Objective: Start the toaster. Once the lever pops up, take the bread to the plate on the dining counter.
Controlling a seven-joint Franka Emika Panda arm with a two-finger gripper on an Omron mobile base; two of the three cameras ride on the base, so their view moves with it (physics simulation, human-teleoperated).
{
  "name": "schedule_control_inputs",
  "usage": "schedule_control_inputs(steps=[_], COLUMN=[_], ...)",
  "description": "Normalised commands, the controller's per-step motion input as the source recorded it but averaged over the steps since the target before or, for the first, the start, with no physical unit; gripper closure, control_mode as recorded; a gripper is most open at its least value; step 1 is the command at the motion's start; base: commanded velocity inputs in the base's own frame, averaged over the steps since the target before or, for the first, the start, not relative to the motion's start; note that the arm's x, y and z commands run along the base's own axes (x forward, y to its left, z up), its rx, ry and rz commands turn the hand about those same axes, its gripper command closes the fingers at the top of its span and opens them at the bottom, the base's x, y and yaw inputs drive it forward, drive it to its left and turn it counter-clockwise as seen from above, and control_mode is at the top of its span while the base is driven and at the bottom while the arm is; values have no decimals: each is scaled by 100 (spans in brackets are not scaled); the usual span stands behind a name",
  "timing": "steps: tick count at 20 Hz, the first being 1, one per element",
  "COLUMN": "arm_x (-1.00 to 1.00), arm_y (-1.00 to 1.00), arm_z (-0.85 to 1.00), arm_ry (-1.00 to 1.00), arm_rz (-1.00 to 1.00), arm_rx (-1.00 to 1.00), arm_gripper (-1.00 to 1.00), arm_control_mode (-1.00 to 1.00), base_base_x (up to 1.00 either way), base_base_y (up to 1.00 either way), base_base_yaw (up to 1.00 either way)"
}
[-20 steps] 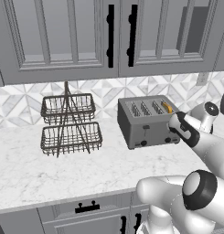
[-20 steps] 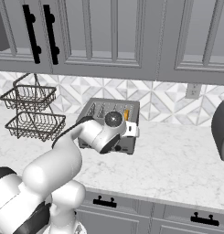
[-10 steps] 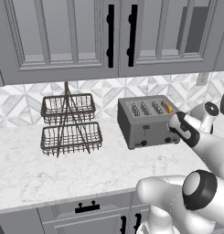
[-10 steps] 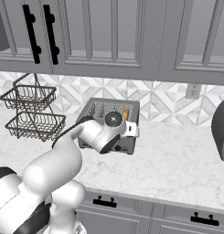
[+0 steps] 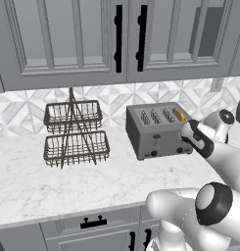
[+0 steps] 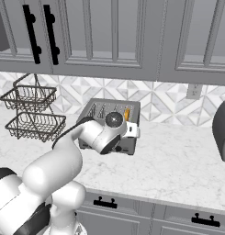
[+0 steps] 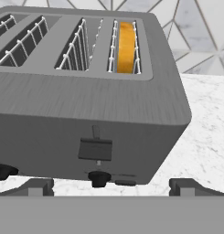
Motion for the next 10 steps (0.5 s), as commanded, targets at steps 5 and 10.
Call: schedule_control_inputs(steps=[5, 10], arm_x=[0, 0], arm_y=[0, 0], arm_z=[0, 0], arm_ry=[0, 0], arm_rz=[0, 0], arm_rx=[0, 0], arm_gripper=[-100, -100], arm_control_mode=[-100, -100], base_base_x=[0, 0], base_base_y=[0, 0], base_base_yaw=[0, 0])
